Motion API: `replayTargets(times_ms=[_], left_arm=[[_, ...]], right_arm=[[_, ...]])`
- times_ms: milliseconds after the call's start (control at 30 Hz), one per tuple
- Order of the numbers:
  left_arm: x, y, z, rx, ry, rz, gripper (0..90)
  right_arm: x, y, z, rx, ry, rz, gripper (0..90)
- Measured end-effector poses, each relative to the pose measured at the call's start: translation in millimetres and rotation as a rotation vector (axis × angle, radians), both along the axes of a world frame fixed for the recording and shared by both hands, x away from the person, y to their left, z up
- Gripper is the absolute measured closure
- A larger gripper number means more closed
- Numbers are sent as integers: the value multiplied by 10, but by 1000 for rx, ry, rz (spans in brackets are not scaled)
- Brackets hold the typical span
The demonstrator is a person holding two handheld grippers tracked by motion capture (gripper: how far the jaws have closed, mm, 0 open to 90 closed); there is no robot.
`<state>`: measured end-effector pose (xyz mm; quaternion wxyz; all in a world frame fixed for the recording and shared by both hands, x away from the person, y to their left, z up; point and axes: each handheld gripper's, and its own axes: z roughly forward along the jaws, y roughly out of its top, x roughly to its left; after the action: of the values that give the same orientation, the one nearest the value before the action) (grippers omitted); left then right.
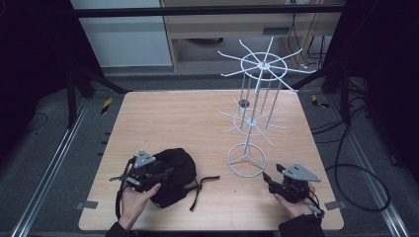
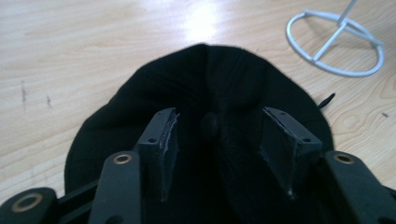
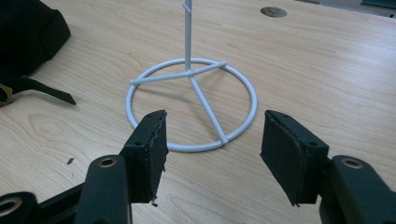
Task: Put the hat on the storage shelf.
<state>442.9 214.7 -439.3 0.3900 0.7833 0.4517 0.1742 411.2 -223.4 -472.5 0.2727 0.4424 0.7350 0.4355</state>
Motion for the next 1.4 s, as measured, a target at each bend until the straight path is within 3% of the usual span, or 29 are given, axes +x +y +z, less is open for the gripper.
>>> replayTargets(times_ms=[67, 267, 467, 600, 667, 833, 1067, 1400], left_arm=[[43, -24, -56, -10, 26, -5, 473], [92, -49, -107, -19, 56, -2, 514], [129, -78, -195, -1, 107, 2, 644], [145, -36, -219, -14, 137, 12, 768], [150, -20, -223, -12, 135, 14, 787], [104, -14, -168, -15, 81, 26, 800], [-52, 21, 64, -40, -26, 8, 802], [-201, 82, 306, -87, -132, -15, 803]], right_arm=[[6, -10, -2, 0, 3, -10, 403], [17, -22, -18, -5, 12, -11, 402], [26, -18, -29, -14, 18, -7, 402], [28, -19, -31, -16, 20, -5, 404], [29, -19, -32, -17, 21, -5, 405], [32, -22, -33, -19, 22, -4, 407], [33, -42, -28, -16, 18, -7, 410], [36, -59, -23, -12, 9, -12, 411]])
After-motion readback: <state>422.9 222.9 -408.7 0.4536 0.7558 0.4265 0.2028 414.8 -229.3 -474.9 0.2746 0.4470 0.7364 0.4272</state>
